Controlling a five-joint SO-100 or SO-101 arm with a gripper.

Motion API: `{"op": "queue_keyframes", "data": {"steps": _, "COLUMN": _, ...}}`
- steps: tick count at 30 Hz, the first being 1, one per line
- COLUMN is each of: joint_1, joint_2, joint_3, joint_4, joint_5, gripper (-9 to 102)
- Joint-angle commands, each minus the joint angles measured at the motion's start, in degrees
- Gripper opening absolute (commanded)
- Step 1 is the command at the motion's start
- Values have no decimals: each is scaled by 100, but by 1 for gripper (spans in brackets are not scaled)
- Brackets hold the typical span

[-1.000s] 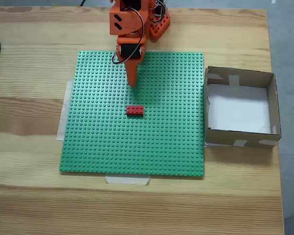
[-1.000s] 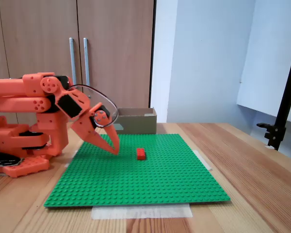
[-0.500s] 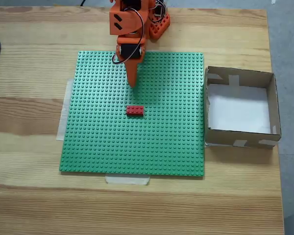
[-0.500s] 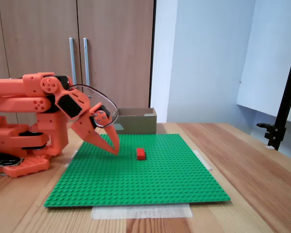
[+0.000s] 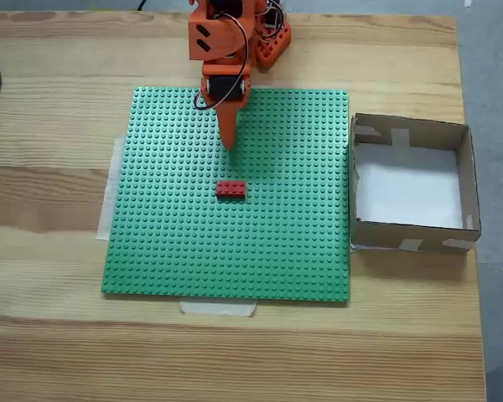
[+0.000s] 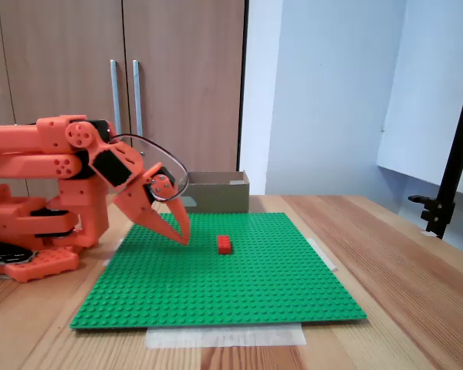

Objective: Pick the red lego block and put it in the box.

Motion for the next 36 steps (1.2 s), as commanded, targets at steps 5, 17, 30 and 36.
{"op": "queue_keyframes", "data": {"steps": 5, "joint_1": -62, "joint_2": -70, "joint_3": -123, "joint_4": 79, "joint_5": 88, "gripper": -1}}
{"op": "queue_keyframes", "data": {"steps": 17, "joint_1": -237, "joint_2": -1063, "joint_3": -1301, "joint_4": 26, "joint_5": 316, "gripper": -1}}
{"op": "queue_keyframes", "data": {"steps": 30, "joint_1": -237, "joint_2": -2558, "joint_3": -2909, "joint_4": 396, "joint_5": 299, "gripper": 0}}
{"op": "queue_keyframes", "data": {"steps": 36, "joint_1": -281, "joint_2": -3234, "joint_3": -3700, "joint_4": 694, "joint_5": 272, "gripper": 1}}
